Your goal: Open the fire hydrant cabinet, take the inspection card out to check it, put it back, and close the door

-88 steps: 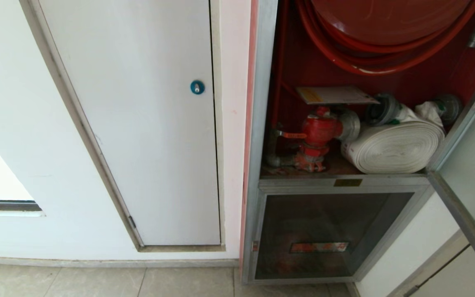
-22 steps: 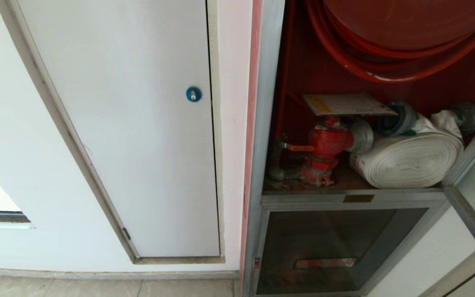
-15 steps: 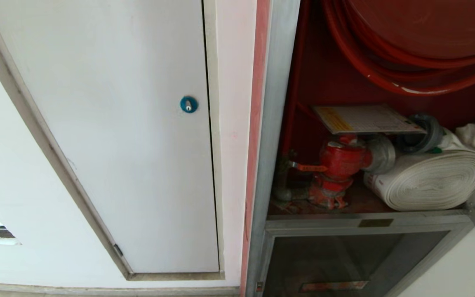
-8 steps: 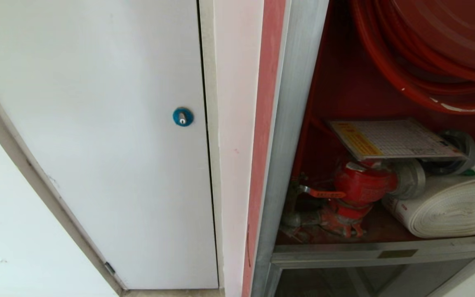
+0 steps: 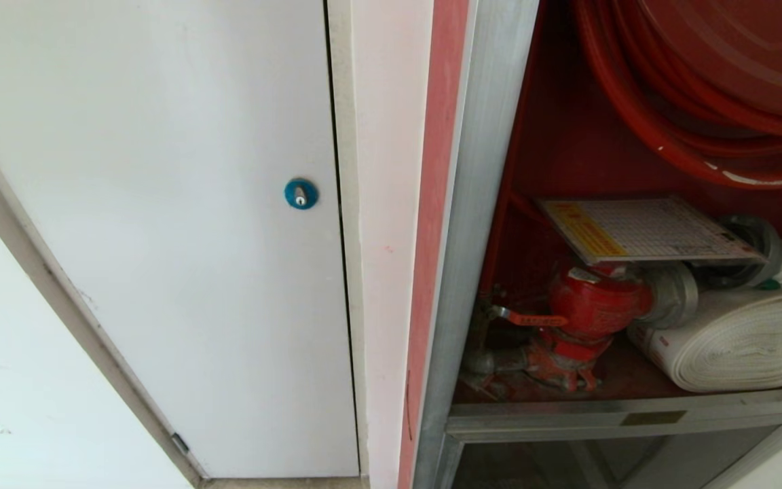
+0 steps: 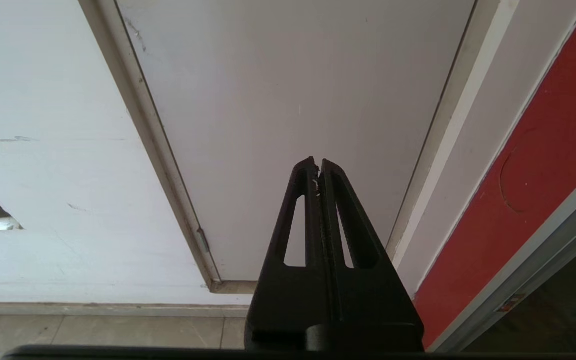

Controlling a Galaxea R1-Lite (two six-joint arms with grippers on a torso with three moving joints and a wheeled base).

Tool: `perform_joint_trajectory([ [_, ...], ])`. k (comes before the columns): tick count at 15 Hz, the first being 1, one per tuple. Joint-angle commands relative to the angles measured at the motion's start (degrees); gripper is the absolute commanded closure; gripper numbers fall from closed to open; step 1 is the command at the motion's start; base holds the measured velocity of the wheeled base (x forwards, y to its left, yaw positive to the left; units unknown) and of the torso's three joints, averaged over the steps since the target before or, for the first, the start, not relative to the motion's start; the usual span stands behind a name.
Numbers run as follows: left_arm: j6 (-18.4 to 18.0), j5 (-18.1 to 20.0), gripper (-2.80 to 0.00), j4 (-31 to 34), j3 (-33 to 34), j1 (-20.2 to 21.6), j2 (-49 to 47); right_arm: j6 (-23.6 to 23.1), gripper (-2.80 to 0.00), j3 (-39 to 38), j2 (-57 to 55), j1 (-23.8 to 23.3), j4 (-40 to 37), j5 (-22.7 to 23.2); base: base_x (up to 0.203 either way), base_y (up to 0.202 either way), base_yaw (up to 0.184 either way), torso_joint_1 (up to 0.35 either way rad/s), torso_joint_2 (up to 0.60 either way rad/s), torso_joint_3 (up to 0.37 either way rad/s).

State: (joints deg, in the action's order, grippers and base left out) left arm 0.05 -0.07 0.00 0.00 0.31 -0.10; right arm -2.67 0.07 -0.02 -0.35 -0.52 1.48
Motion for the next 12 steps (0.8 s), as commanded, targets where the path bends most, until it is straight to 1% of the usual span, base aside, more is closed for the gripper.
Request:
perform_joint_trajectory([
  [1,0.04,-0.01,0.00,0.00,0.05,0.04,-0.04,-0.14,0.00,0.01,0.11,0.00,0.00,0.02,0.000,0.000,0.000,0.000,0.00,0.000],
  [12,0.04,-0.01,0.00,0.00,0.09,0.04,-0.08,-0.32,0.00,0.01,0.11,0.00,0.00,0.11,0.000,0.000,0.000,0.000,0.00,0.000],
])
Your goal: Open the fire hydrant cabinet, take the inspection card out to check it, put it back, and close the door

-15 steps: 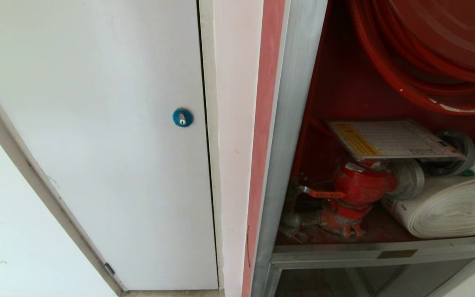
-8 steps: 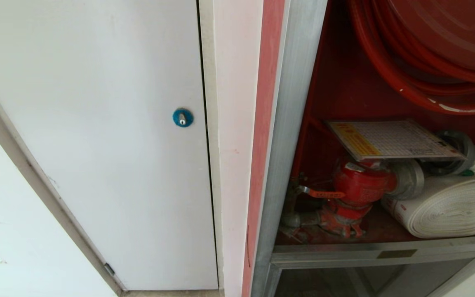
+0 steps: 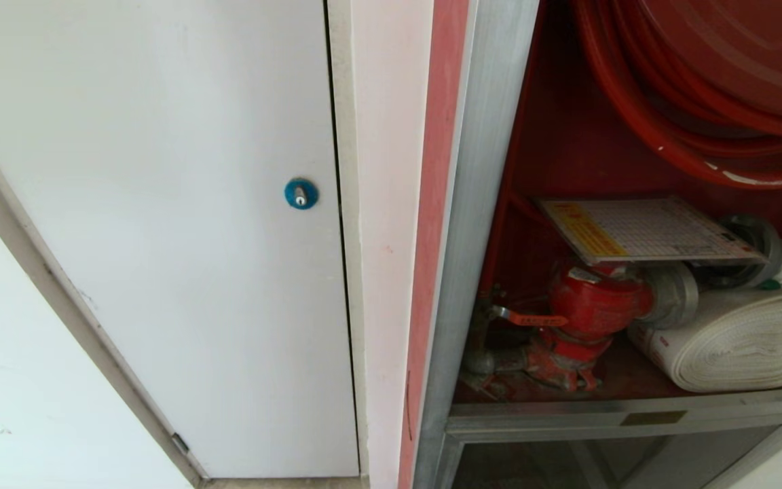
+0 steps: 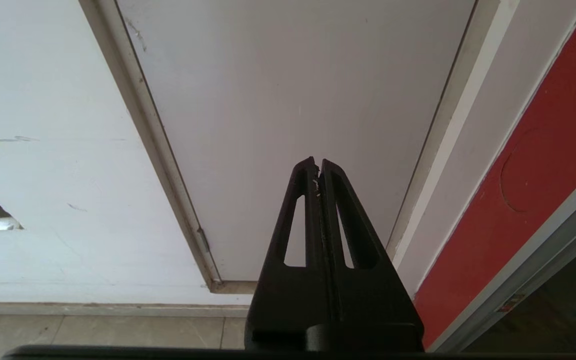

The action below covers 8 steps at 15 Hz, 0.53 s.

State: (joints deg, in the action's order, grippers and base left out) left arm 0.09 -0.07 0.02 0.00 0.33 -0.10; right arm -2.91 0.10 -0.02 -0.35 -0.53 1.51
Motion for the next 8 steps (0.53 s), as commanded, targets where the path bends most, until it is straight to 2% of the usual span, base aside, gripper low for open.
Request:
perform_joint_trajectory([
  [1,-0.01,-0.01,0.00,-0.02,0.09,0.02,0.01,-0.07,0.00,-0.01,0.11,0.00,0.00,0.07,0.000,0.000,0.000,0.000,0.00,0.000],
  [5,-0.01,-0.01,0.00,-0.02,0.07,0.02,-0.01,0.01,0.00,0.57,0.11,-0.09,-1.22,-0.11,0.000,0.000,0.000,0.000,0.00,0.000],
  [8,-0.01,-0.01,0.00,-0.02,0.08,0.02,0.00,0.14,0.00,6.17,0.01,-0.09,-7.46,-0.07,0.000,0.000,0.000,0.000,0.00,0.000],
])
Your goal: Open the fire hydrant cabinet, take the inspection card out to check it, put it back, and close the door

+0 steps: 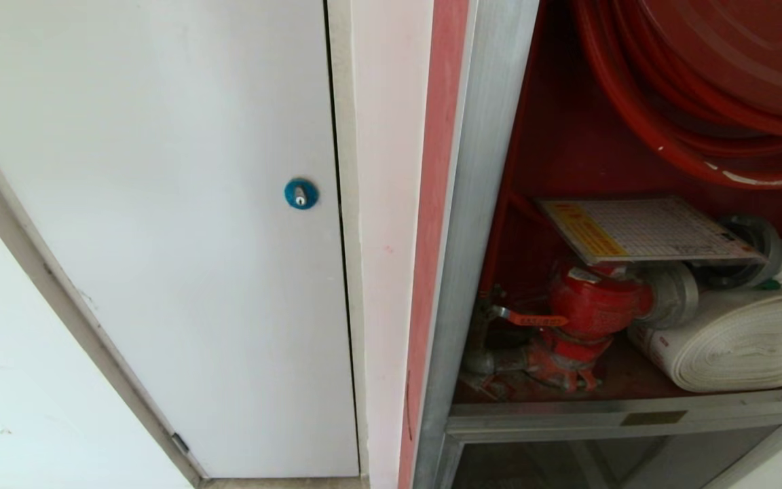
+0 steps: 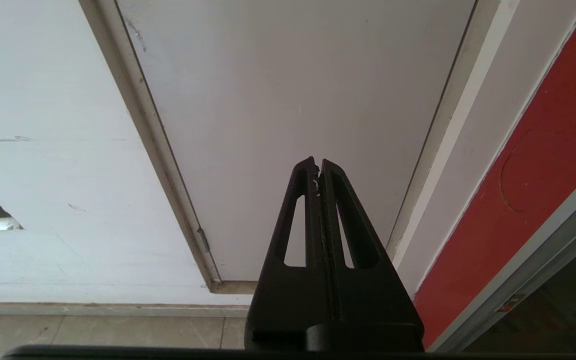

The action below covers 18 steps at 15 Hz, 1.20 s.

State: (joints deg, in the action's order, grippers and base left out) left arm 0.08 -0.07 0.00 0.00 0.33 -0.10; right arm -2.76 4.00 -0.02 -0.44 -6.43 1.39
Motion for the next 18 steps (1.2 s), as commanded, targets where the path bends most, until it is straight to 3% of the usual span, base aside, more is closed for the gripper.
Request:
perform_joint_trajectory([
  [1,0.01,-0.01,0.00,0.00,0.09,0.02,-0.02,0.02,0.00,4.33,-0.23,0.00,-3.34,0.14,0.000,0.000,0.000,0.000,0.00,0.000],
  [3,0.01,-0.01,0.00,0.00,0.09,0.02,-0.08,0.34,0.00,7.04,-2.91,0.01,-3.88,0.27,0.000,0.000,0.000,0.000,0.00,0.000],
  [7,0.01,-0.01,0.00,0.00,0.00,0.02,-0.08,5.47,0.00,13.03,-7.98,0.01,-3.89,0.89,0.000,0.000,0.000,0.000,0.00,0.000],
  [10,0.01,-0.01,0.00,0.00,0.09,0.02,-0.08,8.19,0.00,15.34,-10.45,0.00,-3.85,2.70,0.000,0.000,0.000,0.000,0.00,0.000],
  [15,0.01,-0.01,0.00,0.00,0.09,0.02,-0.08,18.20,0.00,20.25,-15.19,0.00,-4.02,8.80,0.000,0.000,0.000,0.000,0.00,0.000],
  [18,0.01,-0.01,0.00,0.00,0.03,0.02,-0.04,19.25,0.00,20.64,-16.06,0.00,-3.85,9.33,0.000,0.000,0.000,0.000,0.00,0.000],
])
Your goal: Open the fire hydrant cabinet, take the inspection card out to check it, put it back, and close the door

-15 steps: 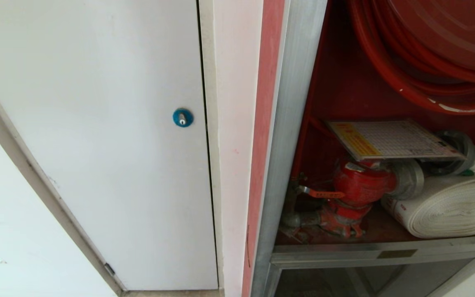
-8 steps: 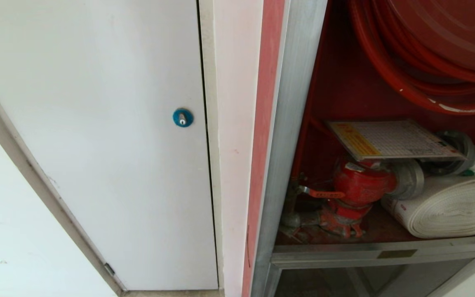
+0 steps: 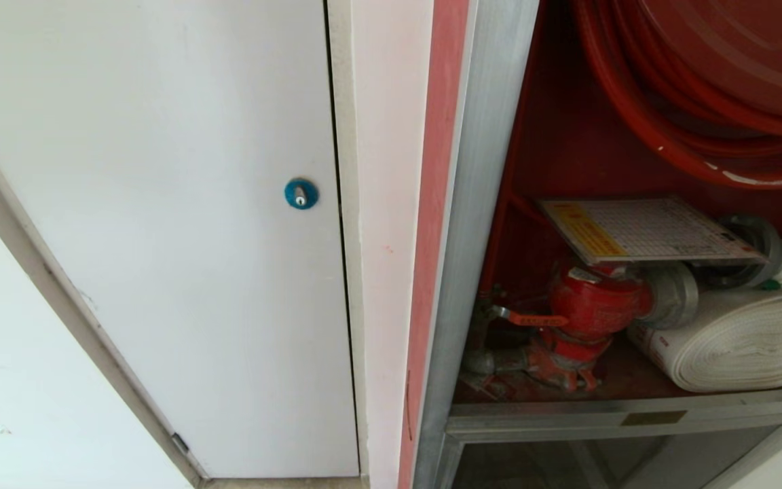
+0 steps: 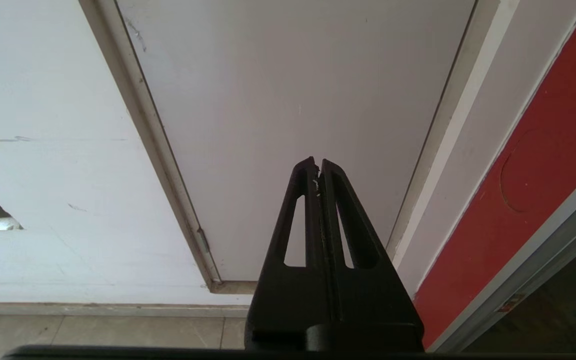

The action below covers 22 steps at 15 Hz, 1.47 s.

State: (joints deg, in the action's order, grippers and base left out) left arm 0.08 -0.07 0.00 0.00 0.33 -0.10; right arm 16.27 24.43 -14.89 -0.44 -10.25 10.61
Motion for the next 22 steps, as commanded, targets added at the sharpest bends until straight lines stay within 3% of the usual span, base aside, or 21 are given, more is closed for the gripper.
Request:
perform_joint_trajectory([
  [1,0.01,-0.01,0.00,0.00,0.09,0.02,-0.05,0.75,0.00,0.51,-1.39,0.00,-0.03,0.12,0.000,0.000,0.000,0.000,0.00,0.000],
  [4,0.01,-0.01,0.00,0.00,0.09,0.02,0.01,5.19,0.00,2.68,-3.35,0.00,-0.03,0.46,0.000,0.000,0.000,0.000,0.00,0.000],
  [8,0.01,-0.01,0.00,0.00,0.08,0.02,-0.07,13.84,0.00,7.33,-7.91,0.00,-0.03,2.75,0.000,0.000,0.000,0.000,0.00,0.000],
  [10,0.01,-0.01,0.00,0.00,0.09,0.02,0.01,20.91,0.00,11.58,-11.45,0.02,-0.16,3.52,0.000,0.000,0.000,0.000,0.00,0.000],
  [14,0.01,-0.01,0.00,0.00,0.08,0.02,-0.08,26.67,0.00,16.10,-15.51,0.04,-0.56,3.72,0.000,0.000,0.000,0.000,0.00,0.000],
  [20,0.01,-0.01,0.00,0.00,0.02,0.02,-0.04,41.03,0.00,20.52,-23.90,-0.56,-0.67,4.67,0.000,0.000,0.000,0.000,0.00,0.000],
  [22,0.01,-0.01,0.00,0.00,0.09,0.02,-0.08,45.84,0.00,21.51,-26.46,-2.08,-0.65,7.45,0.000,0.000,0.000,0.000,0.00,0.000],
])
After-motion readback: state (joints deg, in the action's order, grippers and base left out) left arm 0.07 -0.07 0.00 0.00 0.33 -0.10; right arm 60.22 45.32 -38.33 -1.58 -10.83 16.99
